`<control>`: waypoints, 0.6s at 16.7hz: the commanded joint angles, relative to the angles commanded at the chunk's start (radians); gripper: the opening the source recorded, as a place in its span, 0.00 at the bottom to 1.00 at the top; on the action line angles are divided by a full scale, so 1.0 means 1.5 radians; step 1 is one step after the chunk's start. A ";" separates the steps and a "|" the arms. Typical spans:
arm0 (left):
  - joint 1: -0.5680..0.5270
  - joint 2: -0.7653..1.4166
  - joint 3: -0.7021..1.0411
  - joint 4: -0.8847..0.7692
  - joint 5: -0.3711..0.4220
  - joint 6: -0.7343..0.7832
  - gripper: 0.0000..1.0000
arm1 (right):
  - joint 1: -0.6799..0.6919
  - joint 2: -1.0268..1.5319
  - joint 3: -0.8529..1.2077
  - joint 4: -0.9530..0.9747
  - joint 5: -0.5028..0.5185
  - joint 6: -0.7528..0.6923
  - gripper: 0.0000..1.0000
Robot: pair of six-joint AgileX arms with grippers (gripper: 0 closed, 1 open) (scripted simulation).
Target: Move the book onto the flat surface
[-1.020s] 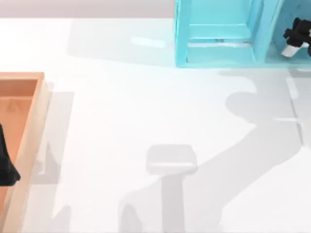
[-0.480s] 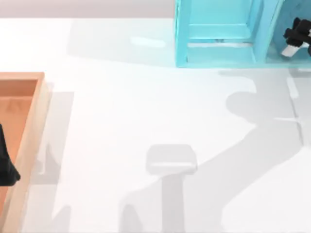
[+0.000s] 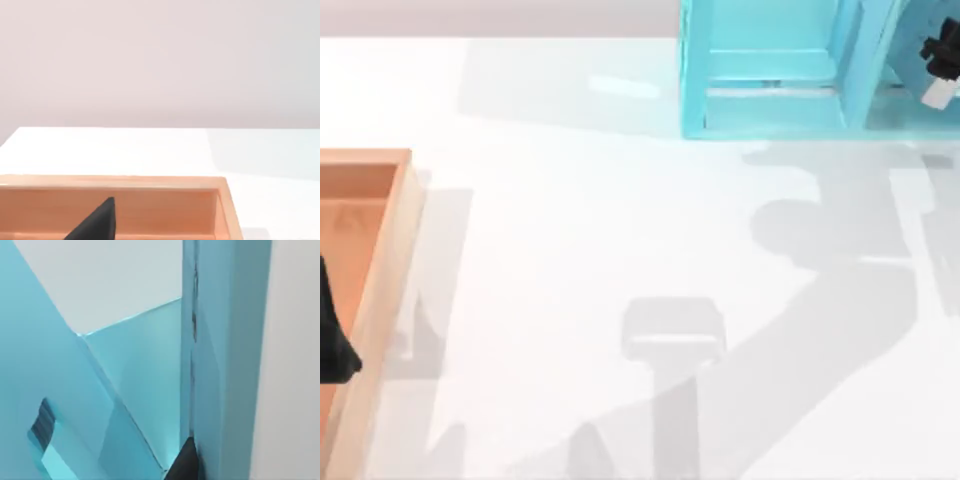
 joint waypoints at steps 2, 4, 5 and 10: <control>0.000 0.000 0.000 0.000 0.000 0.000 1.00 | 0.000 -0.089 -0.037 -0.046 -0.006 0.001 0.00; 0.000 0.000 0.000 0.000 0.000 0.000 1.00 | -0.002 -0.189 -0.080 -0.100 -0.011 0.001 0.00; 0.000 0.000 0.000 0.000 0.000 0.000 1.00 | -0.004 -0.238 -0.103 -0.128 -0.012 0.001 0.00; 0.000 0.000 0.000 0.000 0.000 0.000 1.00 | -0.011 -0.518 -0.219 -0.272 -0.023 0.000 0.00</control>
